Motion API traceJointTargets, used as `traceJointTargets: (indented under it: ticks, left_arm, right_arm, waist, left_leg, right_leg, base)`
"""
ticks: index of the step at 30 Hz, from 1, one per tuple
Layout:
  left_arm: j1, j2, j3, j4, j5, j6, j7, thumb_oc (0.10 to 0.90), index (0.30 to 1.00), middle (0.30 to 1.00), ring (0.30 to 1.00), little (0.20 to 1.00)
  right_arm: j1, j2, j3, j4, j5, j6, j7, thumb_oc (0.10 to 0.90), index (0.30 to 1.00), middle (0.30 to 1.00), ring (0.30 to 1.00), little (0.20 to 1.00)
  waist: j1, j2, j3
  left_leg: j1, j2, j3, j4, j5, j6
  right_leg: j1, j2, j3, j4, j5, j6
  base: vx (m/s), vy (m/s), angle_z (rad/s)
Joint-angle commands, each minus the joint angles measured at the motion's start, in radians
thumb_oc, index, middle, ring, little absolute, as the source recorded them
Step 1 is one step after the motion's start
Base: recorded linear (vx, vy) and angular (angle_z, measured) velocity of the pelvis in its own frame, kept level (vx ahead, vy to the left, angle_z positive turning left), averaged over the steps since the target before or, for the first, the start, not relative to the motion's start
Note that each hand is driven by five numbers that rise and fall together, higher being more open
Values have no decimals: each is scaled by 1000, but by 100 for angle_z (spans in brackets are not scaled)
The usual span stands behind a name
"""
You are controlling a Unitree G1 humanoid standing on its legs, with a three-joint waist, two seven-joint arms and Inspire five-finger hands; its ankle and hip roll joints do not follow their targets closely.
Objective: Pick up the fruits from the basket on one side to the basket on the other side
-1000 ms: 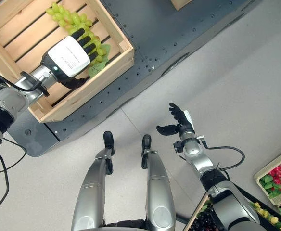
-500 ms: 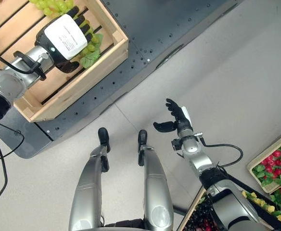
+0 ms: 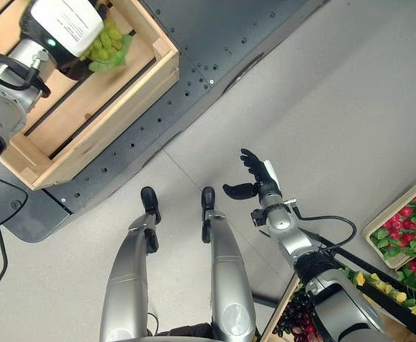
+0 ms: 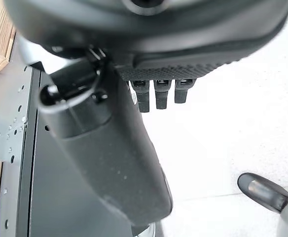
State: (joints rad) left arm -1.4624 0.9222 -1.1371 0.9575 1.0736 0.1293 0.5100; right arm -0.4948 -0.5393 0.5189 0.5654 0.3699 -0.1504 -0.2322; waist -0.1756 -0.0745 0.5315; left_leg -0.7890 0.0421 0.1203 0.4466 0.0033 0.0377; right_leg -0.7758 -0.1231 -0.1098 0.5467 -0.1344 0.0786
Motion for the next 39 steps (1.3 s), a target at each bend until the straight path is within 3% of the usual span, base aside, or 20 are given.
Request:
traceJointTargets:
  ticks: [1,2,3,4,6,7,8,11,13,14,20,27,30,31,32,33,34,35,38,39]
  left_arm:
    - [-150,43,60,27,-62,101,-1,800,900,900,900,900]
    - [-158,44,65,30,-63,92,-14,800,900,900,900,900]
    - [-144,39,63,34,-66,86,-18,800,900,900,900,900]
    - [-151,38,65,45,-70,69,-46,800,900,900,900,900]
    - [-146,38,57,59,-90,42,-73,800,900,900,900,900]
    - [-137,36,57,67,-95,20,-87,800,900,900,900,900]
    - [-116,29,54,73,-109,-15,-100,800,900,900,900,900]
    - [-99,23,48,80,-150,-116,-123,800,900,900,900,900]
    - [-88,14,41,81,-199,-224,-144,460,389,389,389,389]
    - [-80,7,39,78,-245,-291,-173,400,300,300,300,300]
    - [-65,9,28,33,-300,-398,-189,400,300,300,300,300]
    - [-85,15,11,25,-280,-496,-72,400,300,300,300,300]
    - [-80,19,24,16,-303,-504,-25,400,300,300,300,300]
    - [-89,27,31,14,-309,-505,-8,400,300,300,300,300]
    - [-76,26,32,13,-316,-507,-2,400,300,300,300,300]
    - [-71,30,39,11,-325,-507,13,400,300,300,300,300]
    - [-74,37,54,8,-335,-496,34,400,300,300,300,300]
    - [-65,41,67,6,-352,-491,48,400,300,300,300,300]
    - [-25,51,118,-6,-398,-439,95,400,300,300,300,300]
    - [-1,61,150,-6,-410,-373,126,400,300,300,300,300]
  right_arm:
    - [21,-42,-65,-105,23,-84,8,800,900,900,900,900]
    - [8,-43,-70,-107,21,-85,10,800,900,900,900,900]
    - [17,-39,-66,-105,21,-85,10,800,900,900,900,900]
    - [2,-41,-69,-112,21,-86,6,800,900,900,900,900]
    - [0,-40,-69,-113,18,-87,7,800,900,900,900,900]
    - [0,-39,-69,-113,15,-86,4,800,900,900,900,900]
    - [12,-35,-65,-113,13,-88,1,800,900,900,900,900]
    - [11,-43,-70,-120,17,-87,-3,800,900,900,900,900]
    - [10,-48,-75,-124,19,-88,-5,800,900,900,900,900]
    - [9,-50,-80,-129,18,-88,-7,800,900,900,900,900]
    - [3,-65,-89,-134,23,-87,-10,800,900,900,900,900]
    - [10,-85,-104,-138,39,-98,12,800,900,900,900,900]
    - [14,-84,-104,-144,38,-94,14,800,900,900,900,900]
    - [2,-88,-108,-147,38,-94,16,800,900,900,900,900]
    - [13,-87,-105,-146,41,-93,19,800,900,900,900,900]
    - [14,-88,-107,-149,41,-93,21,800,900,900,900,900]
    - [3,-89,-112,-154,40,-90,26,800,900,900,900,900]
    - [4,-89,-113,-158,38,-88,30,800,900,900,900,900]
    - [13,-80,-117,-173,27,-83,29,800,900,900,900,900]
    - [20,-76,-122,-178,20,-88,32,800,900,900,900,900]
  waist:
    - [25,9,-12]
    - [22,8,-12]
    - [24,9,-12]
    - [22,7,-12]
    - [20,7,-12]
    - [19,7,-12]
    - [20,8,-12]
    - [17,8,-12]
    - [15,8,-12]
    - [14,9,-12]
    - [17,17,-12]
    - [15,19,-12]
    - [19,24,-12]
    - [18,24,-12]
    - [21,25,-12]
    - [23,26,-12]
    - [24,26,-12]
    - [26,28,-12]
    - [33,33,-12]
    - [38,36,-12]
  left_leg:
    - [103,2,51,12,-139,-39]
    - [77,0,62,0,-103,-33]
    - [101,0,52,10,-138,-39]
    - [76,-3,63,-5,-103,-33]
    - [75,-4,64,-8,-102,-33]
    - [76,-4,65,-9,-101,-32]
    - [98,-2,56,2,-136,-38]
    - [97,-1,58,-2,-135,-38]
    - [94,-2,59,-5,-134,-37]
    - [91,-2,59,-7,-132,-36]
    - [86,-5,61,-13,-128,-31]
    - [115,-3,64,-7,-134,-28]
    - [142,-5,63,-2,-140,-26]
    - [127,-7,73,-13,-106,-20]
    - [155,-6,62,-1,-142,-26]
    - [164,-6,62,1,-143,-26]
    - [158,-7,73,-11,-110,-21]
    - [175,-7,72,-12,-111,-23]
    - [217,-7,70,-11,-120,-23]
    - [242,-7,68,-11,-124,-24]
  right_leg:
    - [47,16,30,-115,128,42]
    - [21,13,28,-130,161,34]
    - [45,16,30,-116,130,42]
    - [19,13,26,-134,163,35]
    - [17,13,26,-136,165,37]
    - [17,13,26,-136,166,38]
    - [37,16,29,-122,136,48]
    - [34,18,30,-124,139,50]
    - [31,18,31,-126,141,52]
    - [27,19,31,-125,142,53]
    - [17,21,32,-121,144,55]
    - [40,21,32,-105,133,53]
    - [62,18,31,-95,124,51]
    - [46,14,27,-108,154,41]
    - [73,16,30,-91,121,50]
    - [82,14,28,-89,118,49]
    - [75,10,23,-101,146,39]
    - [90,8,21,-100,142,40]
    - [125,1,20,-93,132,39]
    - [147,-4,19,-91,126,40]
  base:
    - [-3,31,1]
    - [70,42,1]
    - [-84,5,2]
    - [0,0,0]
    - [-44,3,1]
    - [61,42,0]
    - [60,42,-1]
    - [18,14,0]
    - [0,0,0]
    - [0,0,0]
    - [0,0,0]
    - [0,0,0]
    - [-26,-13,0]
    - [0,0,0]
    - [0,0,0]
    - [4,-14,-4]
    - [-64,-33,-7]
    - [-60,-35,-9]
    - [8,-11,-5]
    - [0,0,0]
